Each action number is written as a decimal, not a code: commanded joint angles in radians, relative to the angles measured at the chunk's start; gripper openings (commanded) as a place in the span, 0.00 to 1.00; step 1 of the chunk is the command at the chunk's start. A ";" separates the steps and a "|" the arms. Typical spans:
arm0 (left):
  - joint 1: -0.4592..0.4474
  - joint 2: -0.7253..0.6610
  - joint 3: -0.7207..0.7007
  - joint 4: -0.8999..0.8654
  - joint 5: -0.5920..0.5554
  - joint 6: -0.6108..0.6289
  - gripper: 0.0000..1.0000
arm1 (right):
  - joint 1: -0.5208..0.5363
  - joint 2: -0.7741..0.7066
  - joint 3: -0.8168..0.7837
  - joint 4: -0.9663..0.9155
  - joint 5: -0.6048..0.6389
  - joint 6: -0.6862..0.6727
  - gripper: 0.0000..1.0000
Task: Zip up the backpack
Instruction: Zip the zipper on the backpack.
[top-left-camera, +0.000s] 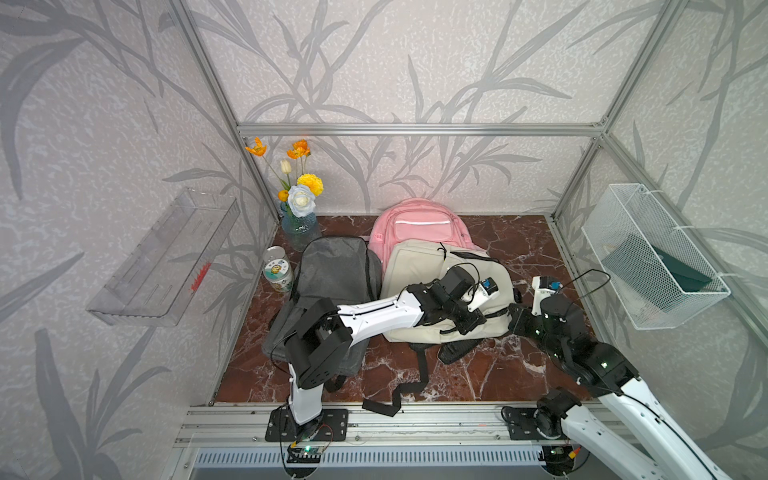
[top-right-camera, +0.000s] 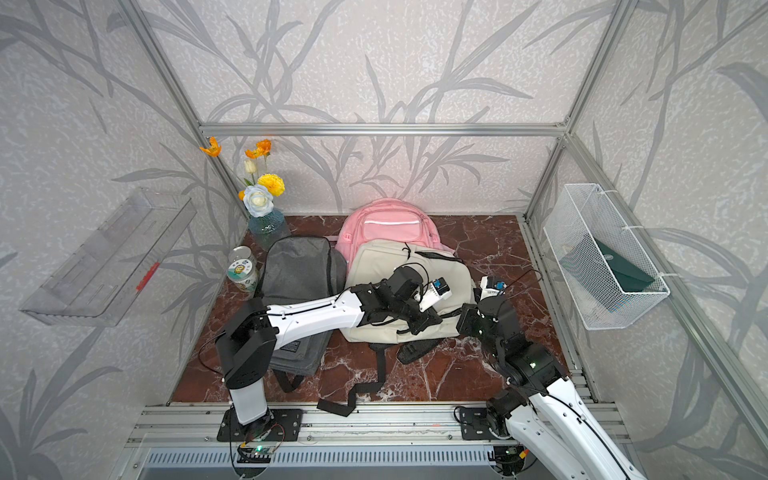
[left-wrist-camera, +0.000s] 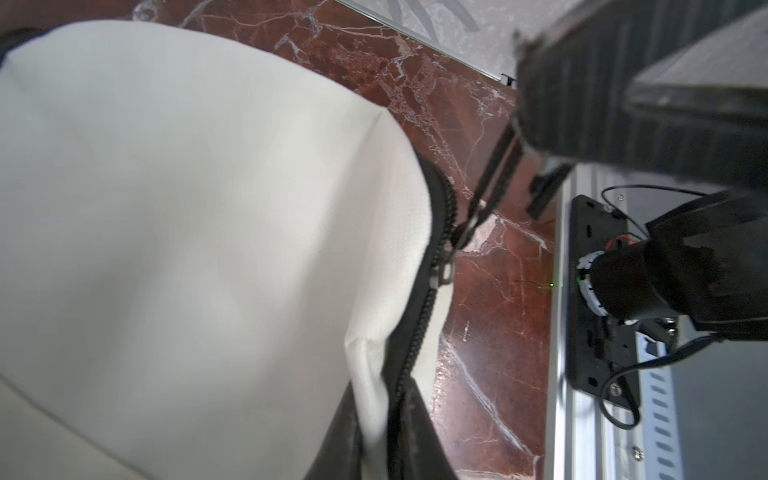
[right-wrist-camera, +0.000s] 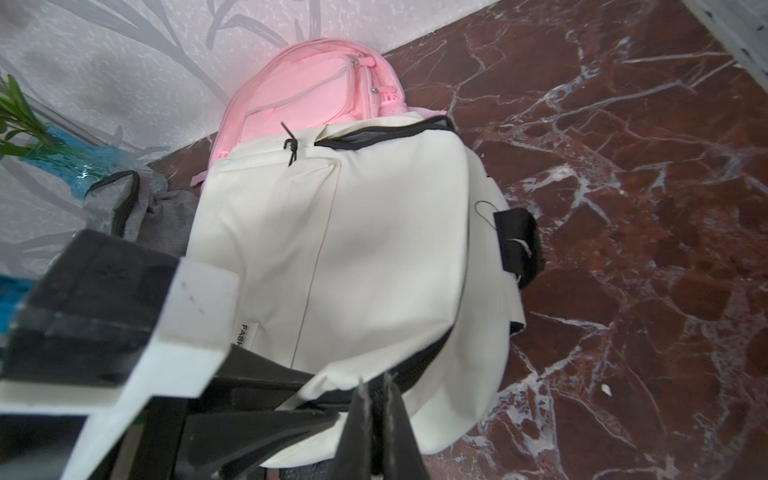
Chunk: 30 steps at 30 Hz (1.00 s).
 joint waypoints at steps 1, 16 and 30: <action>0.000 -0.076 -0.031 -0.070 -0.108 0.021 0.05 | -0.021 -0.036 0.014 -0.058 0.152 0.006 0.00; 0.001 -0.269 -0.198 -0.059 -0.308 0.023 0.03 | -0.266 0.053 0.011 0.071 -0.065 -0.071 0.00; -0.043 -0.111 0.032 -0.001 -0.088 0.001 0.65 | -0.178 -0.085 0.044 0.095 -0.240 -0.053 0.00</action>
